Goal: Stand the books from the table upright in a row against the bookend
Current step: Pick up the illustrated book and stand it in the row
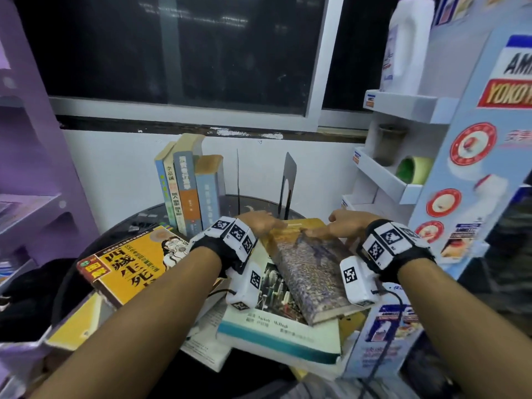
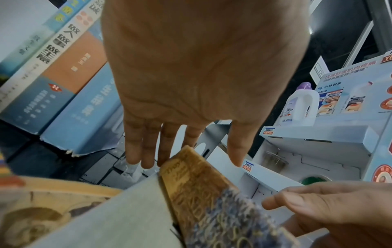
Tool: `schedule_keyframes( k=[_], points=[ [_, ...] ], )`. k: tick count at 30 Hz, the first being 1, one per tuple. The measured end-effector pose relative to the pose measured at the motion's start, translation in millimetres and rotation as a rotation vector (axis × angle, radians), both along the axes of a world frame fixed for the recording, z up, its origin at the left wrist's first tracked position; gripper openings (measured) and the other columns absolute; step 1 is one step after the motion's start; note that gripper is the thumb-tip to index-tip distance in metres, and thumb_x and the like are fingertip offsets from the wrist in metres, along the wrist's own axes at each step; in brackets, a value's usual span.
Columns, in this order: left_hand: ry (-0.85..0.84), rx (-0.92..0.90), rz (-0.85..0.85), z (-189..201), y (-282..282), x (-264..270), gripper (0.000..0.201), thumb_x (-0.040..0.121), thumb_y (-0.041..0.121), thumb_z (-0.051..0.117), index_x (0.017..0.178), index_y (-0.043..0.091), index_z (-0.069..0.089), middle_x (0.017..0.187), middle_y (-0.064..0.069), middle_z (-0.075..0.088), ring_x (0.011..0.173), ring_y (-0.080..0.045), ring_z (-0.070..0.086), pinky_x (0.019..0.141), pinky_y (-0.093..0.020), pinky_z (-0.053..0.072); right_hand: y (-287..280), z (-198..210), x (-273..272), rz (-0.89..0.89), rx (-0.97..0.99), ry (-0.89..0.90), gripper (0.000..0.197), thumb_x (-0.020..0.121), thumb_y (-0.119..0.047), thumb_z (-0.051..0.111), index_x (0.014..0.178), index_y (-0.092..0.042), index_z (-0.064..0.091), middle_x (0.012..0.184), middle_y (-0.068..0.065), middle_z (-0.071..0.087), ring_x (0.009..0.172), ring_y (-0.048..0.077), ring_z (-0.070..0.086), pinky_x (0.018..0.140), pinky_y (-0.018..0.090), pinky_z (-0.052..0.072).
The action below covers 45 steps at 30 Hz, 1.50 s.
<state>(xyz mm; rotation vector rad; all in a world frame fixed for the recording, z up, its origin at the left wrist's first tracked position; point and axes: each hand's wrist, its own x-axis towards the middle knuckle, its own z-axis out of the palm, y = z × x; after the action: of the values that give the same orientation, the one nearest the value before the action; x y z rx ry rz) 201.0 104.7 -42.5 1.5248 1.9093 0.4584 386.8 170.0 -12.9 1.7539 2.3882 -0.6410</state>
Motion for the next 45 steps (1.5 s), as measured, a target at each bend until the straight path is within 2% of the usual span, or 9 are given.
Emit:
schedule_keyframes(
  k=[5,8,14,17,26,31,35,40,45],
  points=[
    [0.047,-0.062,0.013,1.7,-2.3,8.8,0.047,0.093,0.042,0.054,0.125,0.007,0.055,0.139,-0.017,0.047,0.124,-0.031,0.047,0.101,-0.036,0.037,-1.9,-2.9,1.7,0.049,-0.105,-0.028,0.118,0.050,-0.078,0.068,0.137,-0.003,0.045,0.138,0.014,0.052,0.120,0.031,0.055,0.102,0.045,0.046],
    [0.115,-0.050,0.007,1.8,1.0,7.7,0.029,0.092,0.045,0.056,0.090,0.017,0.053,0.111,-0.010,0.050,0.098,-0.022,0.050,0.079,-0.028,0.040,-1.1,-5.2,1.9,0.046,-0.101,-0.022,0.092,0.068,-0.061,0.074,0.133,-0.001,0.049,0.131,0.015,0.057,0.117,0.030,0.057,0.102,0.044,0.047],
    [0.167,-0.002,0.032,5.2,2.8,8.6,0.045,0.086,0.047,0.064,0.106,0.008,0.057,0.097,-0.007,0.054,0.074,-0.016,0.049,0.057,-0.025,0.035,-3.5,-6.0,4.1,0.041,-0.027,-0.002,0.085,0.074,-0.051,0.075,0.134,0.002,0.049,0.133,0.017,0.056,0.118,0.031,0.055,0.098,0.042,0.048],
    [0.146,0.007,0.051,5.5,6.2,8.6,0.043,0.085,0.045,0.067,0.102,0.006,0.057,0.086,-0.004,0.053,0.071,-0.016,0.048,0.062,-0.027,0.037,-4.6,-6.3,6.8,0.033,0.007,0.015,0.085,0.070,-0.050,0.079,0.132,0.002,0.052,0.130,0.017,0.058,0.115,0.032,0.057,0.093,0.042,0.052],
    [0.024,0.083,0.167,-2.2,8.2,4.9,0.054,0.076,0.045,0.076,0.104,0.000,0.066,0.104,-0.012,0.067,0.097,-0.025,0.064,0.090,-0.036,0.054,-8.8,5.4,9.3,0.022,0.110,0.037,0.087,0.070,-0.046,0.081,0.138,-0.003,0.048,0.136,0.014,0.053,0.116,0.030,0.055,0.077,0.032,0.048],
    [-0.089,0.181,0.281,2.1,5.7,4.0,0.048,0.072,0.033,0.082,0.107,0.003,0.067,0.098,-0.009,0.068,0.091,-0.023,0.064,0.081,-0.030,0.054,-10.0,6.2,11.0,0.006,0.156,0.097,0.094,0.065,-0.047,0.084,0.141,-0.007,0.047,0.139,0.011,0.052,0.122,0.029,0.052,0.084,0.031,0.045],
    [-0.283,0.316,0.368,15.0,4.9,3.1,0.049,0.070,0.020,0.085,0.114,0.014,0.065,0.108,-0.005,0.066,0.102,-0.022,0.061,0.088,-0.030,0.051,-8.6,10.3,12.2,-0.027,0.238,0.202,0.095,0.058,-0.050,0.087,0.136,-0.011,0.049,0.139,0.007,0.052,0.125,0.026,0.049,0.094,0.031,0.041],
    [-0.489,0.472,0.426,39.8,5.0,-6.2,0.056,0.060,0.007,0.088,0.105,0.024,0.060,0.106,-0.004,0.069,0.101,-0.019,0.064,0.092,-0.033,0.052,-8.6,13.9,9.6,-0.056,0.355,0.465,0.090,0.051,-0.045,0.092,0.127,-0.017,0.051,0.117,0.005,0.060,0.099,0.018,0.051,0.076,0.026,0.040],
    [-0.616,0.620,0.386,60.3,-7.4,-13.9,0.070,0.053,-0.004,0.088,0.108,0.026,0.058,0.099,-0.007,0.071,0.091,-0.019,0.068,0.078,-0.029,0.056,-14.6,10.0,1.3,-0.011,0.465,0.668,0.084,0.053,-0.042,0.092,0.122,-0.020,0.051,0.099,-0.006,0.060,0.085,0.012,0.055,0.054,0.009,0.033]
  ],
)
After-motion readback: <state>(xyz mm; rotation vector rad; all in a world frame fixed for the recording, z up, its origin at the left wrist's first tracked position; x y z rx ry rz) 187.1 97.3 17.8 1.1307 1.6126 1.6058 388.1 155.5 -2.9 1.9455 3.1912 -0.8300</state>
